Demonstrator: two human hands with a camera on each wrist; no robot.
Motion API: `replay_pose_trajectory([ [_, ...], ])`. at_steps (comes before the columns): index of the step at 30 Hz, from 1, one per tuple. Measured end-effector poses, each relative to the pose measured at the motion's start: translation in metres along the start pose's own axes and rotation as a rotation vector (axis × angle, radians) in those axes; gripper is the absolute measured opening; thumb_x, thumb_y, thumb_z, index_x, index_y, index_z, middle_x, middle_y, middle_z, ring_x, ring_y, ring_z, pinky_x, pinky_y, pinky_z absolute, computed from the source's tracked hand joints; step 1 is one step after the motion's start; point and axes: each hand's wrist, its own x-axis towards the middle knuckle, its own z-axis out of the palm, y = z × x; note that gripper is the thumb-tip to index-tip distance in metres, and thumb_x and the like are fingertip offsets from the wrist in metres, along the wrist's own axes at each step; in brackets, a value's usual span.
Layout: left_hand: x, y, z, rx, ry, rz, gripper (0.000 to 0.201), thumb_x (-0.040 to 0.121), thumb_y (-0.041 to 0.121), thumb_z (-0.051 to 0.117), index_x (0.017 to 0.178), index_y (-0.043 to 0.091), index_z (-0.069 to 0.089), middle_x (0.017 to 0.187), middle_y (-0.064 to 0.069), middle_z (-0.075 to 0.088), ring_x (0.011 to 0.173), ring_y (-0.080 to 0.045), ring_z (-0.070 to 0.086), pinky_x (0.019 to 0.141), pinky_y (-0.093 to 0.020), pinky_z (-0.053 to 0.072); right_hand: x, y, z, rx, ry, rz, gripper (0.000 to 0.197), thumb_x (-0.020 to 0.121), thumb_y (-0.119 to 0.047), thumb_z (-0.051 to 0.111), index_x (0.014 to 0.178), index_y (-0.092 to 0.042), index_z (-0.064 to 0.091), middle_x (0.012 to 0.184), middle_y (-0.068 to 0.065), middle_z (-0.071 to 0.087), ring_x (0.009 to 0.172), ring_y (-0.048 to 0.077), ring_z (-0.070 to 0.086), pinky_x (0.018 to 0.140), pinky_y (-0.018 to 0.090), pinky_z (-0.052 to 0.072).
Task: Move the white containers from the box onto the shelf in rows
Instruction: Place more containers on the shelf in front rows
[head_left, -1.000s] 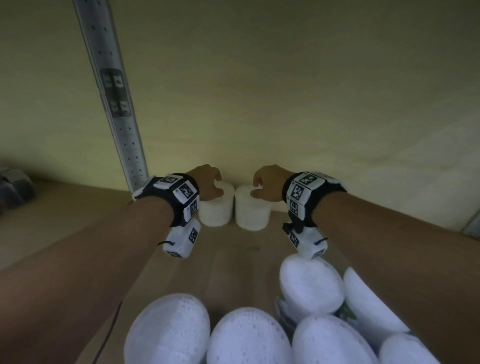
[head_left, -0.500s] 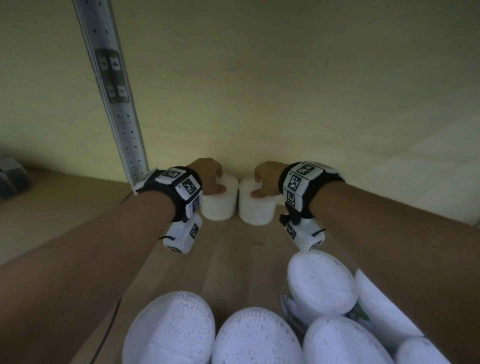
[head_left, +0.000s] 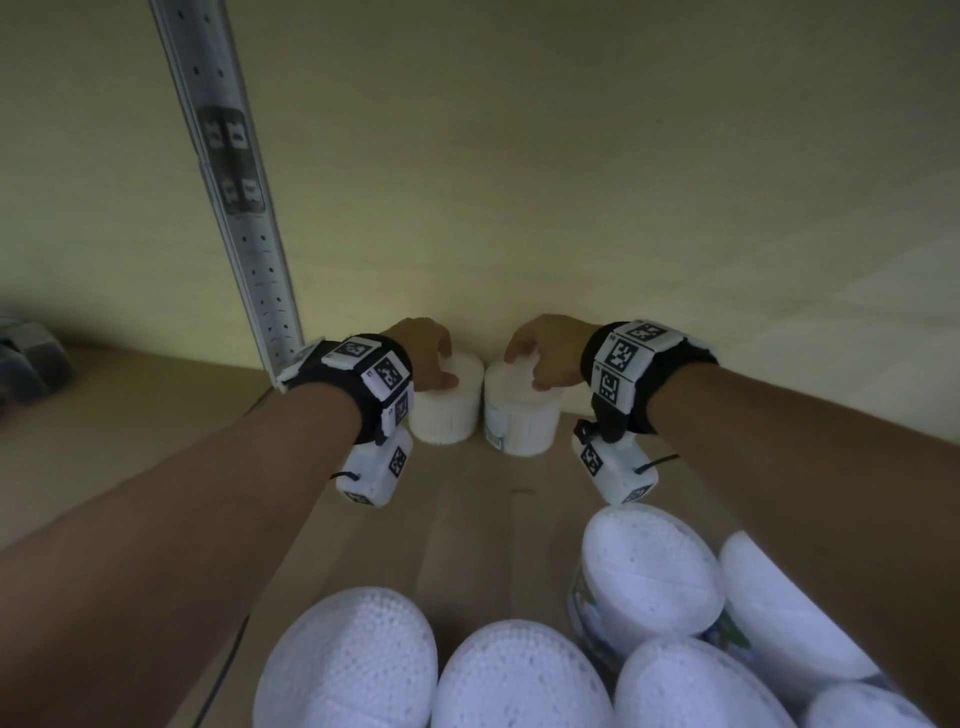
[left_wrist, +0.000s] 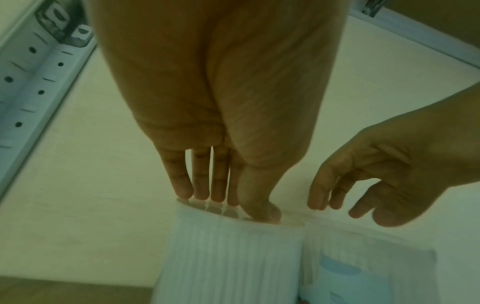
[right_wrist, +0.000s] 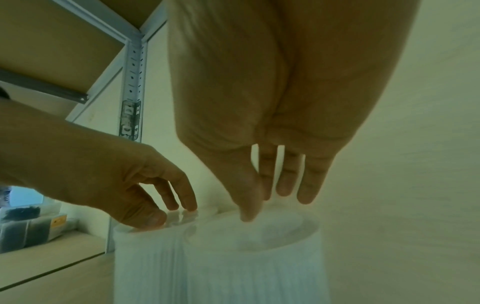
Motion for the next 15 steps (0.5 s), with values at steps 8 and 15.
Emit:
replay_pose_trajectory([
  [8,0.001,-0.002,0.002,0.008,0.008,0.006,0.049,0.091,0.034,0.059,0.132,0.009,0.049,0.140,-0.010,0.044,0.127,-0.027,0.046,0.103,-0.032,0.037,0.007,-0.005,0.013,-0.096,-0.011,0.098,0.068,0.089,-0.055,0.054,0.131,-0.001,0.054,0.134,0.015,0.056,0.121,0.030,0.056,0.102,0.037,0.047],
  [15,0.002,-0.003,0.002,0.006,0.003,0.012,0.049,0.091,0.035,0.060,0.131,0.010,0.050,0.138,-0.010,0.046,0.124,-0.027,0.047,0.100,-0.031,0.038,0.006,-0.008,0.010,-0.135,-0.059,0.079,0.062,0.091,-0.042,0.058,0.135,0.002,0.050,0.139,0.018,0.051,0.126,0.032,0.052,0.104,0.038,0.044],
])
